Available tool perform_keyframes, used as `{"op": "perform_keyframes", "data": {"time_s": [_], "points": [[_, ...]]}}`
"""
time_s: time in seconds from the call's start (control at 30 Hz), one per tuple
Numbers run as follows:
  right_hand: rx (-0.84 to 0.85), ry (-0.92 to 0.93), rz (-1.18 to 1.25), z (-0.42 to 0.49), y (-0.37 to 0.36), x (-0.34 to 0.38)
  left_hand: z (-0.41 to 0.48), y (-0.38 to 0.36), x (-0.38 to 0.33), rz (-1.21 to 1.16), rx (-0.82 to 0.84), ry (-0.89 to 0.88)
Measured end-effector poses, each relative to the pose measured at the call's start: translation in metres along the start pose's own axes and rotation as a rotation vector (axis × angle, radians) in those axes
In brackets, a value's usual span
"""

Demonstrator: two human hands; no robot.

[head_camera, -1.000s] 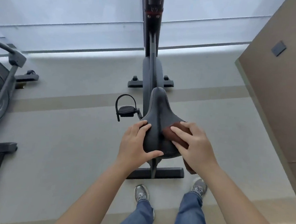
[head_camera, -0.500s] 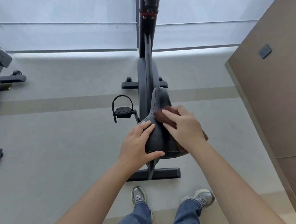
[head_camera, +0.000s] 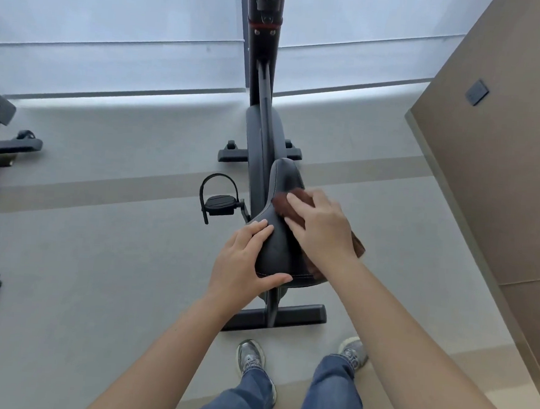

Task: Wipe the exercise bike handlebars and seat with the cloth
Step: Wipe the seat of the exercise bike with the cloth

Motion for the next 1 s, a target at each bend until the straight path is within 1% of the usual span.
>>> {"op": "perform_keyframes", "data": {"time_s": [0.13,0.23,0.3,0.4,0.47,0.53,0.6,0.7,0.77,0.8,0.87,0.93,1.0], "points": [[-0.164,0.11,0.039,-0.066,0.01,-0.008,0.001,0.0,-0.001,-0.011,0.005,0.014],[-0.192,0.183,0.05,-0.055,0.01,-0.013,0.001,0.0,-0.001,-0.018,0.001,0.04],[-0.098,0.146,0.136,-0.02,0.006,-0.021,0.0,0.0,-0.002,0.005,0.0,0.054],[0.113,0.14,0.33,0.035,-0.007,-0.035,-0.001,-0.005,-0.007,0.085,0.021,0.065],[0.196,0.166,0.448,0.047,-0.011,-0.04,-0.003,-0.008,-0.011,0.117,0.008,0.088],[0.259,0.196,0.48,0.039,-0.014,-0.048,-0.003,-0.011,-0.014,0.127,-0.02,0.108],[0.253,0.219,0.497,0.016,-0.015,-0.061,-0.003,-0.012,-0.016,0.129,-0.054,0.118],[0.136,0.206,0.582,-0.019,-0.016,-0.081,-0.003,-0.012,-0.015,0.13,-0.074,0.149],[0.118,0.198,0.59,-0.018,-0.017,-0.083,-0.003,-0.012,-0.015,0.125,-0.085,0.155],[0.145,0.209,0.588,-0.009,-0.018,-0.08,-0.003,-0.012,-0.015,0.128,-0.088,0.156],[0.257,0.238,0.604,0.015,-0.018,-0.073,-0.002,-0.012,-0.014,0.138,-0.088,0.163],[0.359,0.238,0.674,0.032,-0.018,-0.07,-0.001,-0.011,-0.014,0.141,-0.095,0.167],[0.367,0.187,0.709,0.032,-0.019,-0.072,-0.001,-0.011,-0.014,0.132,-0.094,0.169]]}}
Point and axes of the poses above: each hand's wrist, its own z-axis towards the middle knuckle, its own y-axis out of the back of the hand, x = y × z, the point moved 6 cm from there along z, towards the middle knuckle, and after that the axes turned 15 degrees about -z, right-handed, at the moved point
